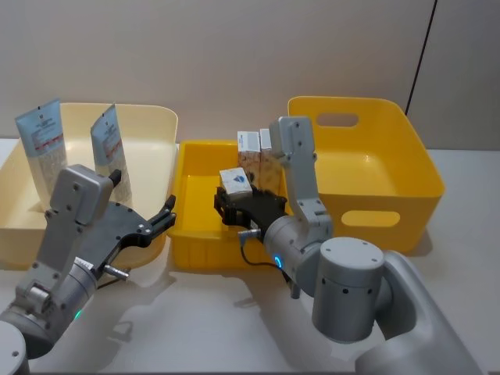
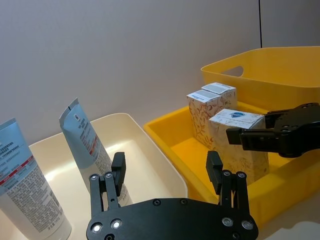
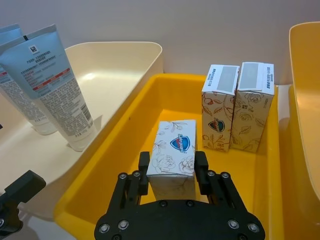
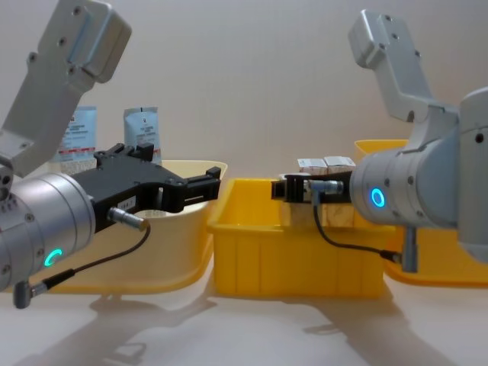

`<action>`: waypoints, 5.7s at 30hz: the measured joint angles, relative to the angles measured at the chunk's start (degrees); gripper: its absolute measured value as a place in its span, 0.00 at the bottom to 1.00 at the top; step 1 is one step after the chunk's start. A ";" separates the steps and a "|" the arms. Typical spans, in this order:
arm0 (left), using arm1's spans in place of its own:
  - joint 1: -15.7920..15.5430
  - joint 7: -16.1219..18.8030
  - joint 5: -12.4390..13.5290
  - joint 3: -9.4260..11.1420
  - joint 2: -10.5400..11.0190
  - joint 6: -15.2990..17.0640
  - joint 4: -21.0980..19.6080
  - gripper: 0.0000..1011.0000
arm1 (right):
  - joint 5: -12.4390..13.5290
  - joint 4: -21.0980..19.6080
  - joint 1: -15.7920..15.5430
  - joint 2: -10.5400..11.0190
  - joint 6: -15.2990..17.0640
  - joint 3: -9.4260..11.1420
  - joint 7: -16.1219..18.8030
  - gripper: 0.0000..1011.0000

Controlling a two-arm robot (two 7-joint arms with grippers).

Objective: Bimanual collaborative sorting of washing and personal care products

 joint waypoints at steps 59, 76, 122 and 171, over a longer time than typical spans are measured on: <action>0.00 0.00 0.00 0.00 0.00 0.00 0.00 0.99 | -0.37 -9.10 0.10 2.61 -13.38 3.30 6.26 0.45; 0.00 0.00 0.00 0.00 0.00 0.00 0.00 0.99 | -3.40 -10.87 1.27 3.13 -14.50 8.66 1.40 0.45; -0.67 0.34 1.53 -0.51 0.93 1.78 -1.88 0.99 | -7.23 -11.15 -1.65 4.89 -8.22 19.07 -7.22 0.99; -10.36 -8.83 -9.07 -8.39 -5.51 0.39 17.94 0.99 | -7.34 -11.16 -1.74 4.95 -8.02 19.39 -7.46 0.99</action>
